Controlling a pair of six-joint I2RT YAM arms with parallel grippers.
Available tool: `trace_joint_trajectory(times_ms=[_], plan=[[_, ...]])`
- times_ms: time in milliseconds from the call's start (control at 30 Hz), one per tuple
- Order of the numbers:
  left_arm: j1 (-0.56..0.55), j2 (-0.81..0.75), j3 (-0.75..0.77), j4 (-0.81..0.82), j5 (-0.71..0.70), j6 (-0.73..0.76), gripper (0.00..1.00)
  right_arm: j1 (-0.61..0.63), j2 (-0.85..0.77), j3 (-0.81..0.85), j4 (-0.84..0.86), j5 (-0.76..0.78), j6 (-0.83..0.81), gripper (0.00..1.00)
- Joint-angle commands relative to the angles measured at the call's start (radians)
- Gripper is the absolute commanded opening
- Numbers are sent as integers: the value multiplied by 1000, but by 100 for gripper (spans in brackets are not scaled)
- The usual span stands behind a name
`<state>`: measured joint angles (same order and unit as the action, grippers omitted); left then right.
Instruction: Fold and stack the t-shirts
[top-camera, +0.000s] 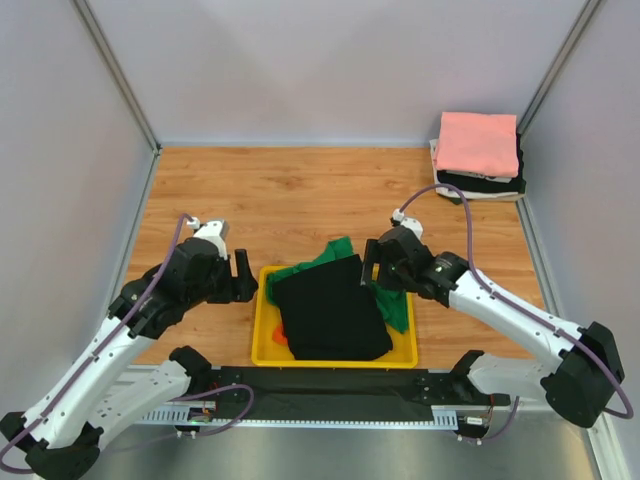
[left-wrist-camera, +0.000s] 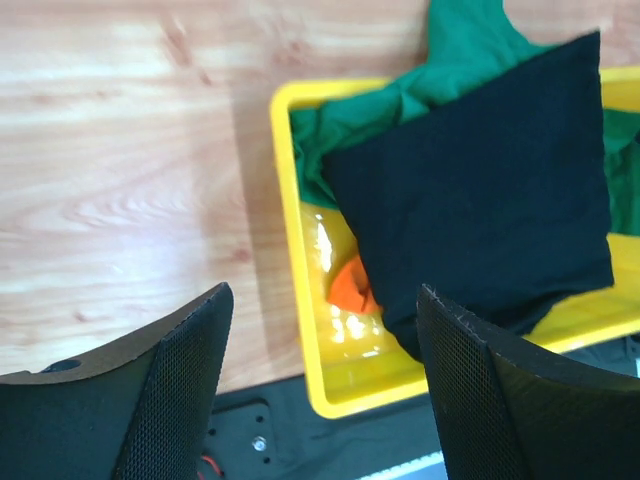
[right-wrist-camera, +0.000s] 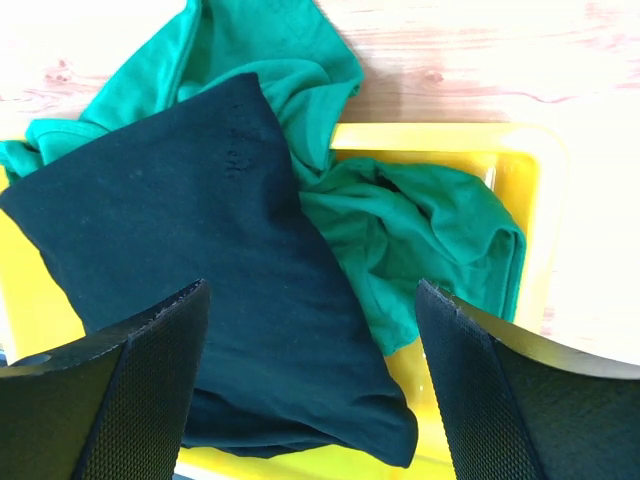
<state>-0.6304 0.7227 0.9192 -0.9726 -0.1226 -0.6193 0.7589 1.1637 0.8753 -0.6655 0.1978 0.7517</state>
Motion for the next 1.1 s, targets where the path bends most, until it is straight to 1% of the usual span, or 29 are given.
trace_joint_trajectory(times_ms=[0, 67, 133, 267, 400, 467, 533, 567, 600, 667, 700, 767, 800, 833, 867, 900, 933, 1000, 1033, 1067], plan=[[1, 38, 79, -37, -106, 122, 81, 8, 11, 48, 37, -12, -23, 84], [1, 43, 86, -32, -136, 164, 80, 10, 40, 59, 40, -26, -29, 84], [1, 29, 51, 4, -141, 202, 80, 11, 82, 74, 46, -32, -37, 84], [3, -20, 23, 43, -135, 207, 80, 20, 168, 91, 72, -43, -46, 82], [1, -29, 20, 40, -154, 199, 79, 28, 258, 113, 116, -72, -51, 77], [3, -31, 17, 40, -158, 196, 79, 39, 289, 140, 121, -78, -58, 72], [3, -29, 17, 40, -164, 194, 79, 49, 327, 160, 122, -78, -67, 59], [3, -31, 17, 38, -164, 194, 79, 57, 339, 171, 119, -74, -68, 47], [3, -32, 15, 38, -166, 193, 78, 62, 347, 189, 109, -64, -65, 27], [3, -35, 13, 37, -175, 190, 78, 80, 350, 212, 96, -40, -64, 14], [3, -39, 13, 38, -178, 187, 78, 88, 353, 249, 63, -34, -66, 2], [3, -39, 13, 35, -181, 187, 78, 112, 353, 315, 12, 6, -81, 0], [3, -39, 13, 35, -183, 187, 78, 120, 347, 352, -40, 17, -112, 0], [3, -40, 13, 37, -186, 185, 78, 135, 344, 473, -86, 50, -123, 0], [3, -42, 13, 35, -186, 185, 78, 143, 343, 547, -141, 73, -136, 0], [5, -42, 13, 34, -189, 185, 78, 149, 340, 648, -246, 101, -168, 0], [3, -45, 13, 34, -192, 182, 78, 160, 338, 823, -288, 151, -195, 0], [5, -49, 12, 34, -195, 179, 78, 161, 333, 1005, -362, 204, -268, 0], [5, -52, 12, 34, -199, 181, 78, 160, 330, 1144, -376, 234, -291, 0], [3, -54, 10, 32, -203, 179, 78, 161, 326, 1184, -379, 292, -316, 0]])
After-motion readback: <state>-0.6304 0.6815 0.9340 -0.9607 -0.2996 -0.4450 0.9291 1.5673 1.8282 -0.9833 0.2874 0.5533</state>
